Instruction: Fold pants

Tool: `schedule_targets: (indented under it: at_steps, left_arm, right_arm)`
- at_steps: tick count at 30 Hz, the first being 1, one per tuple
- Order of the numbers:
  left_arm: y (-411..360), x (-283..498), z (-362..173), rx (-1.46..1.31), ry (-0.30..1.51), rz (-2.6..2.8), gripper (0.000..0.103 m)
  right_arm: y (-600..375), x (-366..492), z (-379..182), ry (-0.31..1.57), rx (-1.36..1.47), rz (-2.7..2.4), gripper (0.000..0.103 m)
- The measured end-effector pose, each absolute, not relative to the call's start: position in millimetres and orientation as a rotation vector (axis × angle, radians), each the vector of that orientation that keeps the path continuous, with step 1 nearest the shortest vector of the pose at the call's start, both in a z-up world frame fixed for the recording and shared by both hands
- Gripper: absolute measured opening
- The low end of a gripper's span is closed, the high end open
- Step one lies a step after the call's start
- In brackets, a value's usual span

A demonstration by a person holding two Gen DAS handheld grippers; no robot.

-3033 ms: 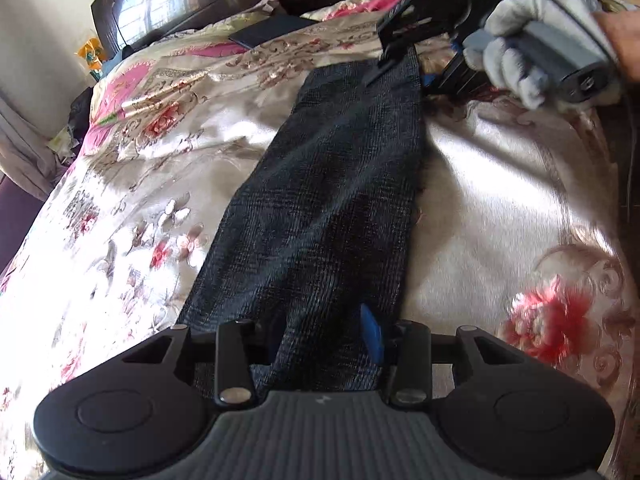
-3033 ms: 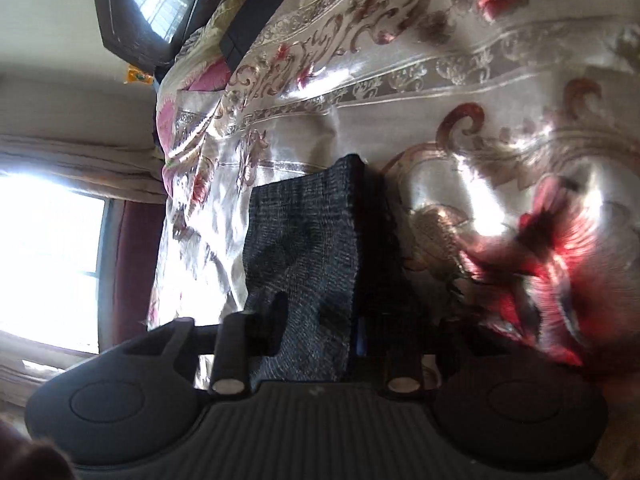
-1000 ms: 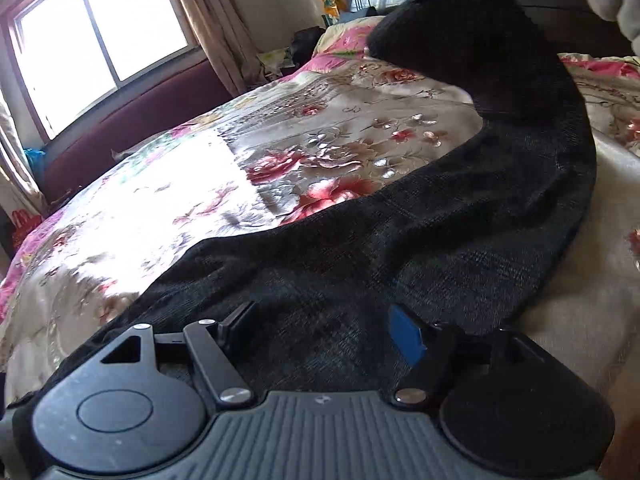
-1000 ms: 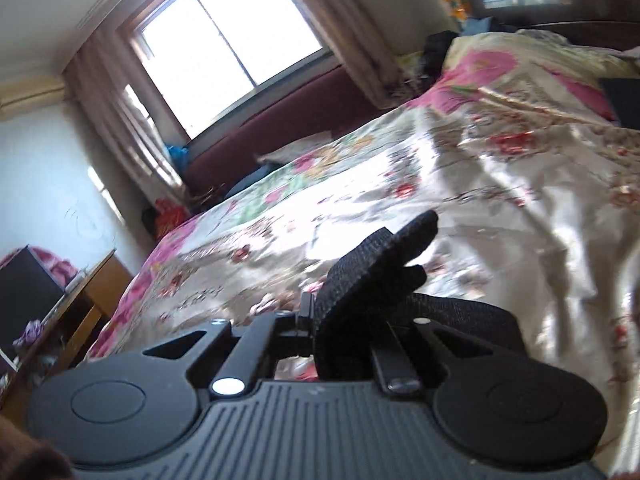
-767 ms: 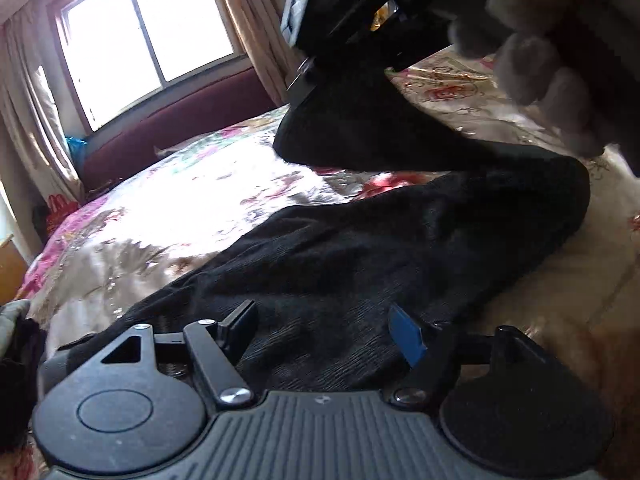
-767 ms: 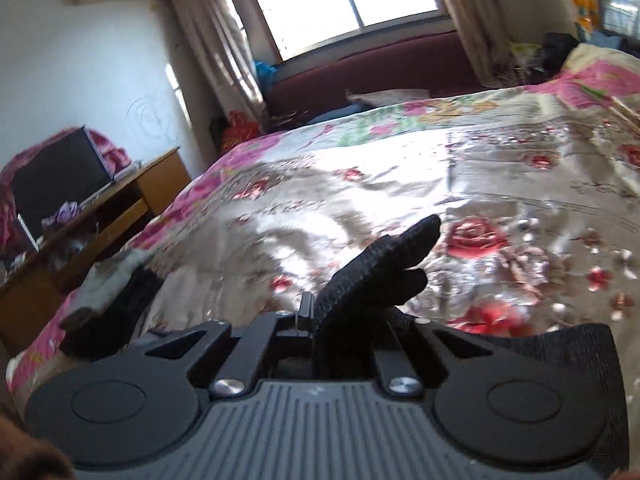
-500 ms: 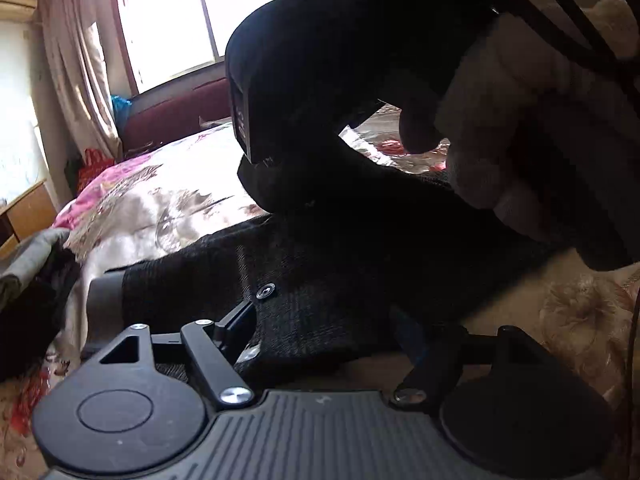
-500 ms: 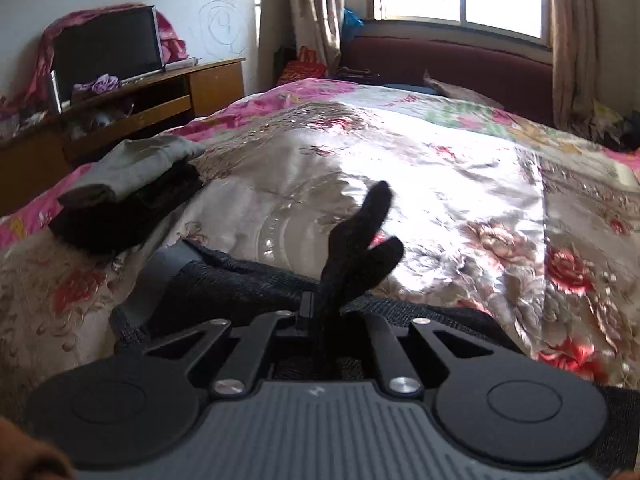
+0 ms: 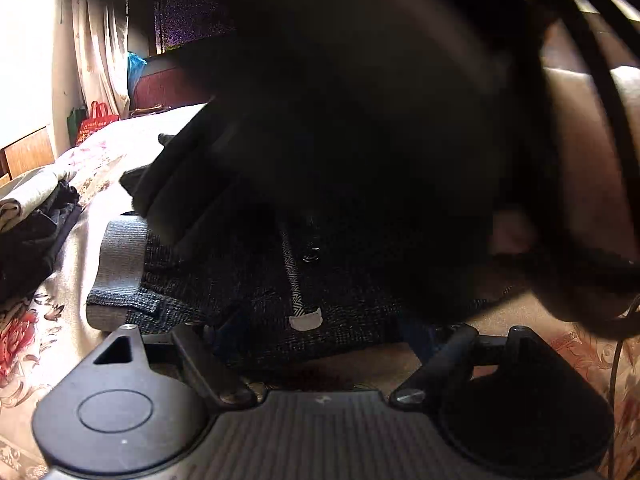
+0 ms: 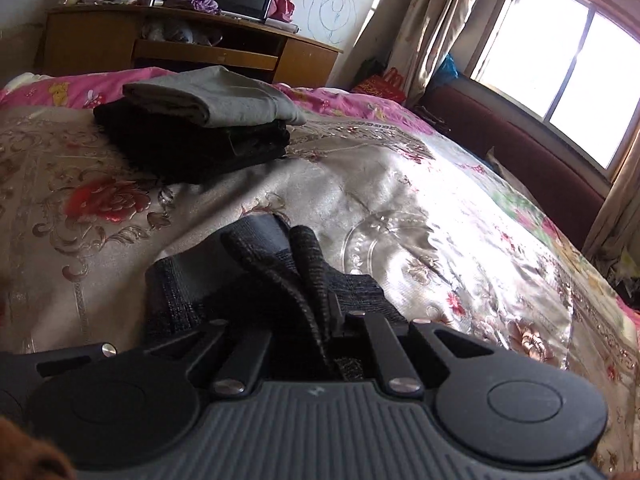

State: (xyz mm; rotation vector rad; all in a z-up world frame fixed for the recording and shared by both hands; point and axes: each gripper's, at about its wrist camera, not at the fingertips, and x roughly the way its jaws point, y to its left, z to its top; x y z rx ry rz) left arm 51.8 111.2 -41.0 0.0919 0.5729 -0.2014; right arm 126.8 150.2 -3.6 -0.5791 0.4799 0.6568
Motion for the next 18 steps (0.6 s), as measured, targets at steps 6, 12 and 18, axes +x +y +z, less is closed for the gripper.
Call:
schedule_targets:
  at_steps: [6, 12, 18]
  left_arm:
    - [110.4, 44.3, -40.5, 0.092, 0.581, -0.195, 0.096]
    - [109.2, 48.3, -42.5, 0.111, 0.597, -0.204, 0.096]
    - [96.5, 31.0, -47.1, 0.216, 0.639, -0.234, 0.097]
  right_arm:
    - [153.9, 121.6, 14.6, 0.383, -0.565, 0.687, 0.006]
    - [165.9, 124.5, -0.6, 0.387, -0.641, 0.784, 0.006]
    - [171.9, 119.0, -28.1, 0.510, -0.701, 0.915, 0.026]
